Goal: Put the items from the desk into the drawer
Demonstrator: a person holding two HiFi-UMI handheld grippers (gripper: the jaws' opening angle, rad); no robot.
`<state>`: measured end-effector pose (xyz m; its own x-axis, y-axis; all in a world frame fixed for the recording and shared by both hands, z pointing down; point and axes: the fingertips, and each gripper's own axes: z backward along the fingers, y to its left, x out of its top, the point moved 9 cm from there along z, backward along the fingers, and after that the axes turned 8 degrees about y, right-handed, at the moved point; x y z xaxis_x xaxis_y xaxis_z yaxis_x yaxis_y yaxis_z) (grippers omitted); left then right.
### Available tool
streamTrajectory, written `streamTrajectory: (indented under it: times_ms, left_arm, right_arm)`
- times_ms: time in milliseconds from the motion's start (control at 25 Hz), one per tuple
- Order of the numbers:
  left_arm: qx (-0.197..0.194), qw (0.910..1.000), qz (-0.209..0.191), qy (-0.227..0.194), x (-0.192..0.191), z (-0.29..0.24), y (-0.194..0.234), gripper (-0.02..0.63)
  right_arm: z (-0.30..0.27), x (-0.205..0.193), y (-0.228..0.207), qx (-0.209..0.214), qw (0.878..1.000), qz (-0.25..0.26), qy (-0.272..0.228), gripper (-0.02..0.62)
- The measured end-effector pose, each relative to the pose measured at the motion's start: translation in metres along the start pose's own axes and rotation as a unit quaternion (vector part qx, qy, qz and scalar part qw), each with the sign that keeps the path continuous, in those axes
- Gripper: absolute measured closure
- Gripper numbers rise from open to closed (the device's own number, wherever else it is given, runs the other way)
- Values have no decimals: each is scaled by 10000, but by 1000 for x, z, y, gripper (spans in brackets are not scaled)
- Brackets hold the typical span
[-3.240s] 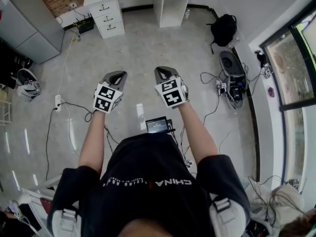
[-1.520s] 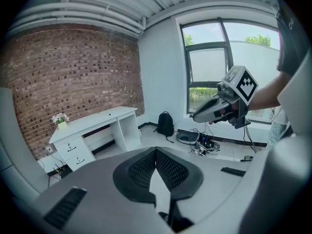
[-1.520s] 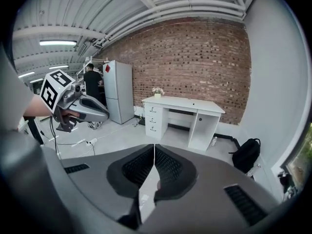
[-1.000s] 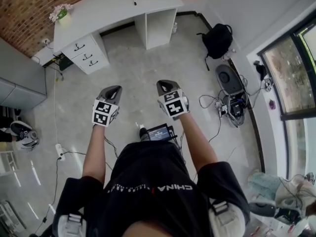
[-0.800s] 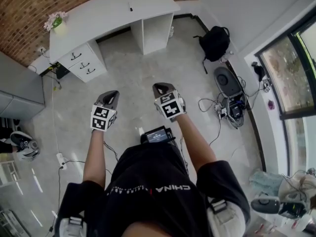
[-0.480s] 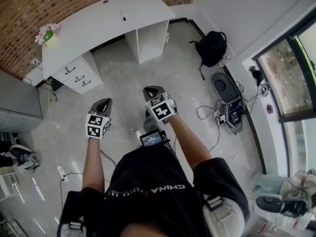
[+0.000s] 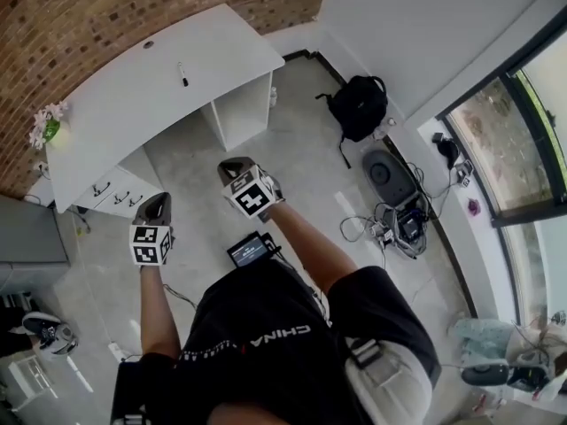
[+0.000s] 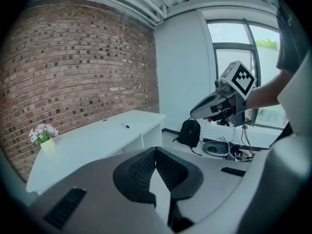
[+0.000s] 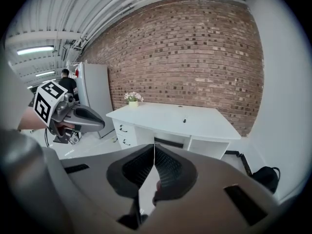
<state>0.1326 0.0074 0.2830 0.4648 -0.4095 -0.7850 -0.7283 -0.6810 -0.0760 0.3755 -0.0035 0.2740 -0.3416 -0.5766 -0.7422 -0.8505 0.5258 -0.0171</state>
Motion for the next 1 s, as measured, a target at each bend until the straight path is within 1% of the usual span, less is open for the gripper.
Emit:
streamTrajectory:
  times_ms: [80,200,360,560,680,800,1000]
  left_arm:
    - [68,10000,4,-25,18,-18,9,594]
    - [157,9998,121,-89,40,-36,20,594]
    - [233,9994,243,-71,52,-53,41,594]
    - [250,9992,301,30,48,-63,81,594]
    - [156,9996,234,69,44,-73,101,594]
    - [66,9999,112,94,44,-77,127,594]
    - [-89,10000,14,36,49,-79,169,594]
  right_arm:
    - [-12,14,-22,82,10000,-5,-23,578]
    - [-27,30,-49,118,9997,193,-16,578]
    - [-50,48,-68,204,9995,247,22,578]
    - [-84,75,-61,298,9990,322,49,578]
    - [-100,87,-59,205,9993,324,19,578]
    - [-117,100,-52,151,9997,186,73,578]
    - [-142,127,-39,6,9999,79,76,578]
